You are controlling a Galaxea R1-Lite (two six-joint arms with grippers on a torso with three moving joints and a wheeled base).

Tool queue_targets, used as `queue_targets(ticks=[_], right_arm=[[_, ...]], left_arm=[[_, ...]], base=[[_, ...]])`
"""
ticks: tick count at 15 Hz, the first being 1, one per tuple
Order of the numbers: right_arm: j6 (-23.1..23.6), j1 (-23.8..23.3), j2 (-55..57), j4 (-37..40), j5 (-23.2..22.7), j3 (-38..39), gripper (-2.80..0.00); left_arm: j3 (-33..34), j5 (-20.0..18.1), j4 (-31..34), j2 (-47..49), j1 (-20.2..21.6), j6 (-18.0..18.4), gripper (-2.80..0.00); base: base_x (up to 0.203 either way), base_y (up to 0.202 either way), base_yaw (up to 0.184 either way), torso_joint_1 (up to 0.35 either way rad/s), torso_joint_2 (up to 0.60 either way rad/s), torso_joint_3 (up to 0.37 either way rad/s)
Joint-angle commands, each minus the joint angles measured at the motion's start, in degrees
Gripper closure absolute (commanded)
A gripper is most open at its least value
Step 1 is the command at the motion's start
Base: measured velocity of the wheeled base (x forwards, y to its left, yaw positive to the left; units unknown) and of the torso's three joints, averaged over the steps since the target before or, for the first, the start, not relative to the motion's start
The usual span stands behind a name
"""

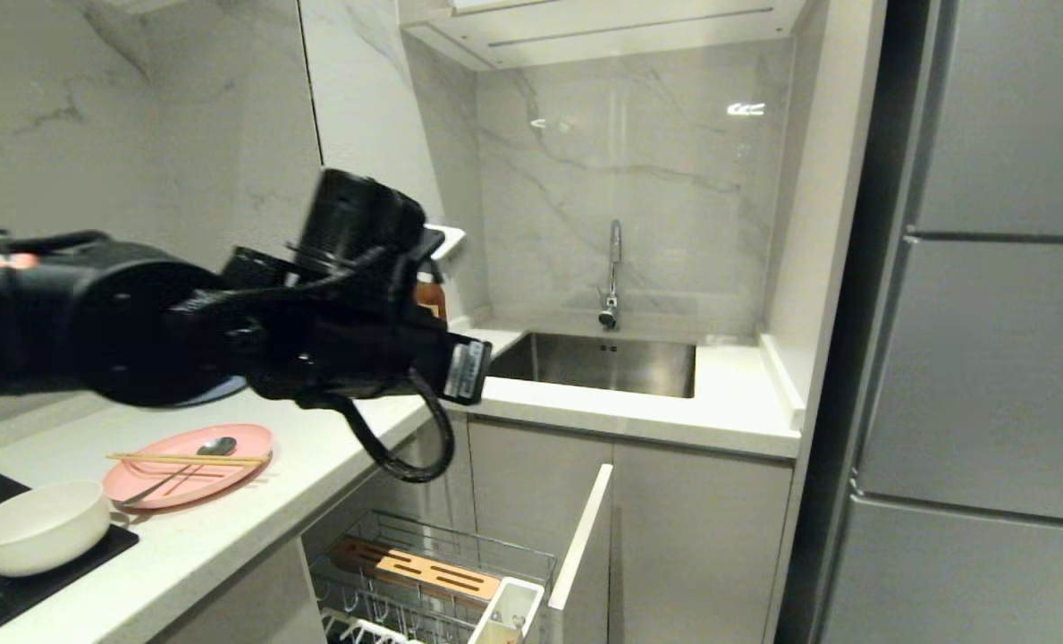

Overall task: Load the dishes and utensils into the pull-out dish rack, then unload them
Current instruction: Pick up the bowl and place it in the cupboard

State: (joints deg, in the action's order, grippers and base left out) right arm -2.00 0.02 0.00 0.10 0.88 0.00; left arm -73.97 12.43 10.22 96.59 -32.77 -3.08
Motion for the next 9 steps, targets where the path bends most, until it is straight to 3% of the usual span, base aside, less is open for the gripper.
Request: queue_targets(ticks=[1,6,9], right_arm=[[-0.02,0.06,0.00,-0.01,0.00,0.09,0.00],[-0.02,0.04,0.00,-0.01,0.00,0.09,0.00],[-0.02,0.02,0.06,-0.01,0.00,0.12,0.00]], left_arm=[[2.60,0.63,0.09,-10.28,3.26,-0.17,0.00],[9.17,1.17,0.37,-32.83,18.76,-0.33,0.00],[15.25,-1.80,2.81,-48.83,25.18,0.36,0.00]], base=[[0.000,0.000,0.000,0.000,0.00,0.000],[0.000,0.000,0.000,0.000,0.00,0.000],[0.000,0.000,0.000,0.000,0.00,0.000]])
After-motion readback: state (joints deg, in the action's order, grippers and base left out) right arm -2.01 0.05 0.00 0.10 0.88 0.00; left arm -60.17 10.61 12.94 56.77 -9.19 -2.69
